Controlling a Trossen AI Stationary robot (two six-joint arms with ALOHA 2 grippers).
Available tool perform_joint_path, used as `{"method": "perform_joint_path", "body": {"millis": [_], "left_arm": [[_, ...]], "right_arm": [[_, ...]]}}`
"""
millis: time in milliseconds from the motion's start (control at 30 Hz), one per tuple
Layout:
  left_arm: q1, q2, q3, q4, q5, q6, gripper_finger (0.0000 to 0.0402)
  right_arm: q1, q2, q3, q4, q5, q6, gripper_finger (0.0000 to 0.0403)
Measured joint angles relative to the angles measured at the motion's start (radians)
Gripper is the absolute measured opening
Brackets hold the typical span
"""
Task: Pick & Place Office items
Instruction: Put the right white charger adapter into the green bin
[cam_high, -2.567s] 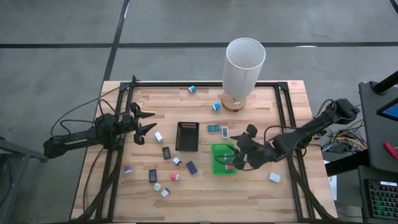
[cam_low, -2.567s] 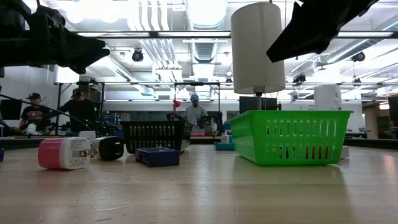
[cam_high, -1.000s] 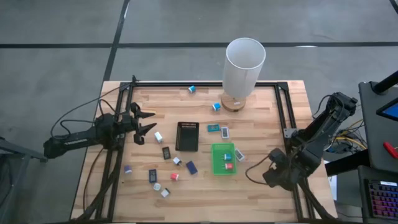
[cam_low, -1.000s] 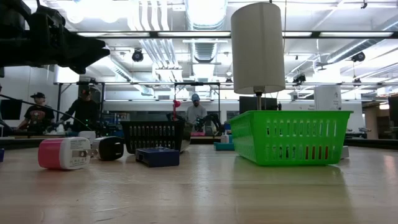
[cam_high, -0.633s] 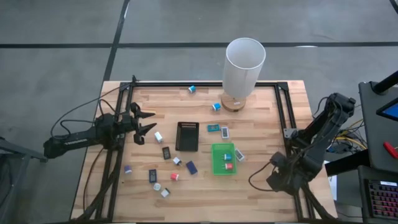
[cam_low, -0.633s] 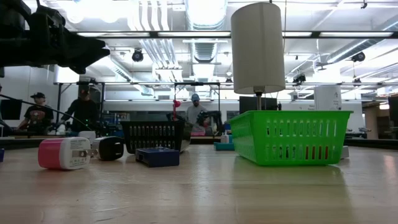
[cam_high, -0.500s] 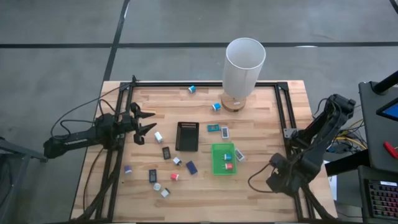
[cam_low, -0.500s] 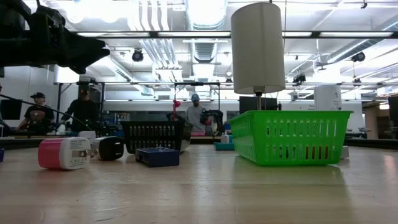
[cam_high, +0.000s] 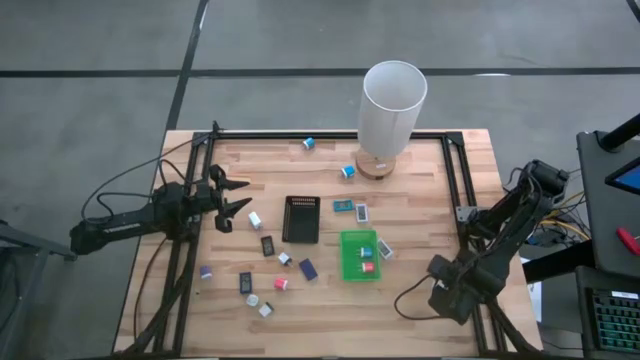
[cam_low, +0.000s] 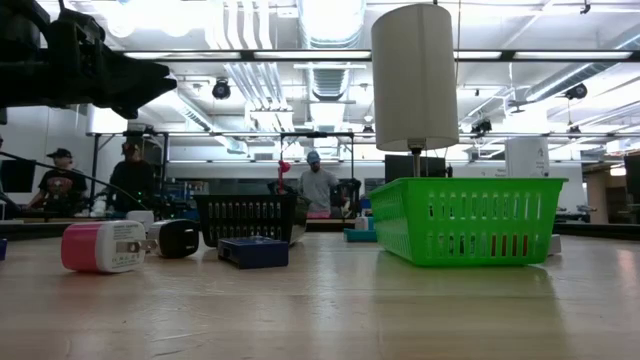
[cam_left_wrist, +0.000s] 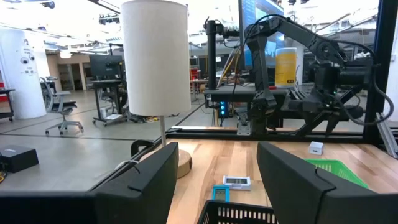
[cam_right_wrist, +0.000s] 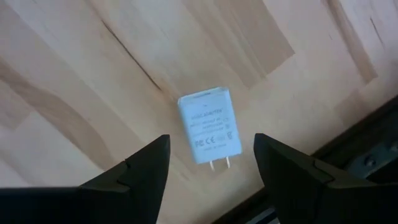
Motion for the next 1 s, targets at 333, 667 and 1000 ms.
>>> {"method": "perform_joint_path", "body": {"millis": [333,667,1000], "left_arm": [[0.000,0.000,0.000,0.000,0.000,0.000,0.0225],[0.000,0.000,0.000,0.000,0.000,0.000,0.0225],[0.000,0.000,0.000,0.000,0.000,0.000,0.0225]], "right_arm": [[-0.001,0.077,0.000,0.017,-0.014,-0.061,0.0256],[-0.001,0.143,-0.001,0.036,-0.012,-0.065,0.0256],[-0.001,0.205,-0.014,0.128,-0.010,-0.104,0.0237]]}}
